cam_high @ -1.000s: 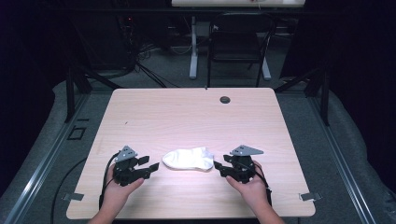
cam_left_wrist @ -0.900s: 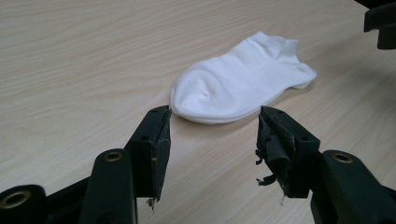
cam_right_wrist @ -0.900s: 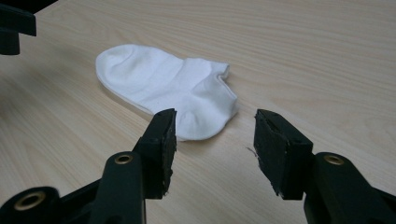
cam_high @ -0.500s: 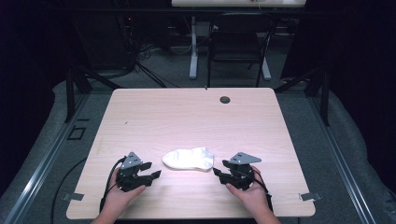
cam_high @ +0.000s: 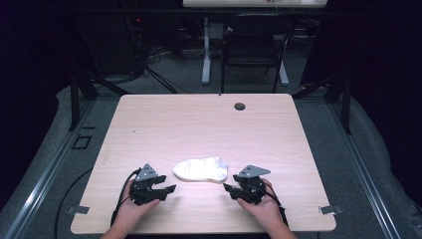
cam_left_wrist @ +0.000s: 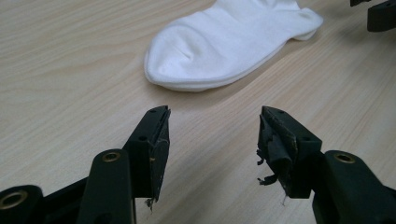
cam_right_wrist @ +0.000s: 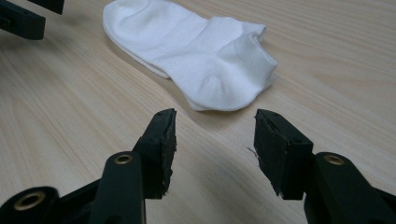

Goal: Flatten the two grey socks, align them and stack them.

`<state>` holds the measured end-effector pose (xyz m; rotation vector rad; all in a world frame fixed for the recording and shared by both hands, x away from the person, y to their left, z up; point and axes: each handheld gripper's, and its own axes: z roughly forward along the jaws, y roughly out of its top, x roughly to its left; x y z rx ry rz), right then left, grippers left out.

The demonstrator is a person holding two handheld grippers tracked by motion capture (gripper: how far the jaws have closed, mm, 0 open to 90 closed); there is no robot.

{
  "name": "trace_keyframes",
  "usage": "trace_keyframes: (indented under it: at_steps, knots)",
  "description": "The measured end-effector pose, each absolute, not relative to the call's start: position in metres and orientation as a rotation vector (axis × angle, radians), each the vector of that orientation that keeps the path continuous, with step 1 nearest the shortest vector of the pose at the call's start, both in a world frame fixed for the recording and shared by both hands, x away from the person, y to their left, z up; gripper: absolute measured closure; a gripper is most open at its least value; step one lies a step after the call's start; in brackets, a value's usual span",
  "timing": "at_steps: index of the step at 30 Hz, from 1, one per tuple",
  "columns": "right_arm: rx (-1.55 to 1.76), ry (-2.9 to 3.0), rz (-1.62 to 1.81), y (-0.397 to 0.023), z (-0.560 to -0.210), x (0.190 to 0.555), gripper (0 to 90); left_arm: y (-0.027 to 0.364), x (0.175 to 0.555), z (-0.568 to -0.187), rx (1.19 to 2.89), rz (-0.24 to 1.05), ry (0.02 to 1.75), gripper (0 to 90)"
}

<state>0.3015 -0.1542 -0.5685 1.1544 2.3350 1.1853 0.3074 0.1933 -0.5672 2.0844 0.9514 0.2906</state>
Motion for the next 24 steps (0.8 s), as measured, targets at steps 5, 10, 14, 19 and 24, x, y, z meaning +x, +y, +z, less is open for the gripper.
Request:
trace_keyframes:
  at_steps: [5, 10, 14, 19, 24]
  knots:
    - [1.166, 2.341, 1.186, -0.1539, -0.5703, 0.3032, 48.8, 0.1901, 0.307, -0.5686, 2.092, 0.278, 0.951, 44.1]
    - [1.168, 2.36, 1.161, -0.1534, -0.573, 0.304, 48.8, 0.1873, 0.3062, -0.569, 2.098, 0.273, 0.939, 43.5]
    - [1.16, 2.371, 1.158, -0.1522, -0.5743, 0.3042, 48.6, 0.1852, 0.3054, -0.57, 2.109, 0.271, 0.932, 42.6]
    - [1.156, 2.376, 1.15, -0.1518, -0.5749, 0.3054, 48.2, 0.1842, 0.3056, -0.5709, 2.115, 0.268, 0.929, 42.3]
    - [1.153, 2.377, 1.14, -0.1508, -0.576, 0.3059, 47.6, 0.1832, 0.306, -0.5711, 2.116, 0.274, 0.93, 42.0]
